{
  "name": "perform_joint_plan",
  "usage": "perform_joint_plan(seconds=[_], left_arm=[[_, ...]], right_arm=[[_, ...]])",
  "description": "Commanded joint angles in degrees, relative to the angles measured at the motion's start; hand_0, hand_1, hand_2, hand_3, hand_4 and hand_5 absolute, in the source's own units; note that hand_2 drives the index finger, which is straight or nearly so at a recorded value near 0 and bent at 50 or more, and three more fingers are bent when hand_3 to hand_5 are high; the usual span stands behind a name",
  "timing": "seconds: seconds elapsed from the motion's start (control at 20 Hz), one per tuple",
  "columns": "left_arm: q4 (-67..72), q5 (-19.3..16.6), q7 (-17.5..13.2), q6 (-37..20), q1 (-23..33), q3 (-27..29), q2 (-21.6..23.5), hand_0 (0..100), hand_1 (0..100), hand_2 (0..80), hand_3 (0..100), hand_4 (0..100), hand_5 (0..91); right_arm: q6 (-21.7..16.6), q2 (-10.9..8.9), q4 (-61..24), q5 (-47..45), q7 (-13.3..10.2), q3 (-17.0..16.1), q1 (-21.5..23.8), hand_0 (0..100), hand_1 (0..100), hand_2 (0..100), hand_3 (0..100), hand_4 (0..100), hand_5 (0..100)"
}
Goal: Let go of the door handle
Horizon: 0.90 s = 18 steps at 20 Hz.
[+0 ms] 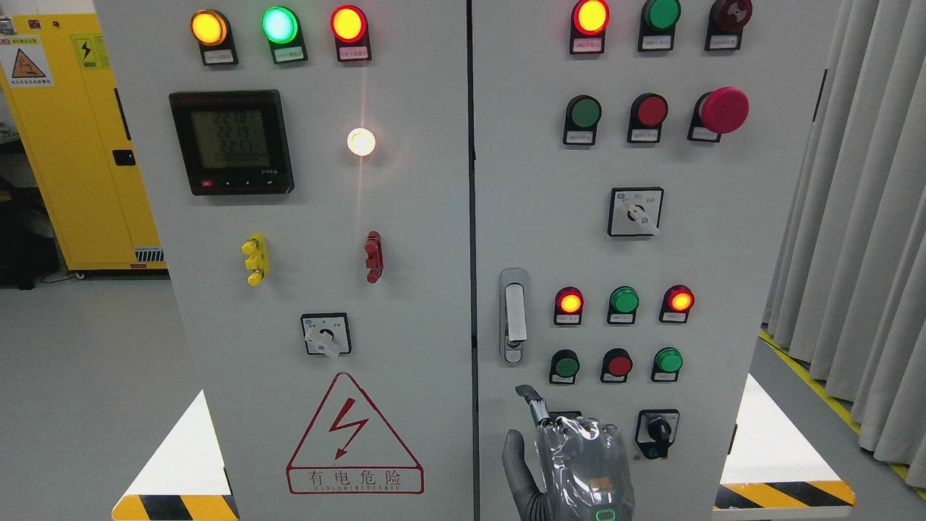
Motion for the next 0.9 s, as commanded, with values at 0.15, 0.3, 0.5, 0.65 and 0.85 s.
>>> perform_joint_plan(seconds=[0.15,0.3,0.5,0.65,0.85], left_arm=[[-0.9,0.0,0.0,0.0,0.0,0.0,0.0,12,56,0.0,0,0,0.0],[-0.9,0.0,0.0,0.0,0.0,0.0,0.0,12,56,0.0,0,0,0.0],[-0.9,0.0,0.0,0.0,0.0,0.0,0.0,12,56,0.0,0,0,0.0],[-0.9,0.0,0.0,0.0,0.0,0.0,0.0,12,56,0.0,0,0,0.0],[-0.9,0.0,0.0,0.0,0.0,0.0,0.0,12,56,0.0,0,0,0.0]], right_arm=[[-1.1,0.13,-7.0,-1.6,3.8,-2.0,1.3,36,22,99,100,100,100],[-1.1,0.13,-7.9,-1.6,5.2,-2.0,0.4,32,17,100,100,100,100],[-1.0,0.13,-8.3,-1.5,7.3,-2.0,-2.0,25,14,100,100,100,100],[-0.8,0.04,-8.2,-1.5,9.0,-1.9,-4.5,25,13,100,100,100,100],[-0.4,0.04,-7.9,-0.6,10.3,-1.6,-7.1,26,13,100,100,100,100]])
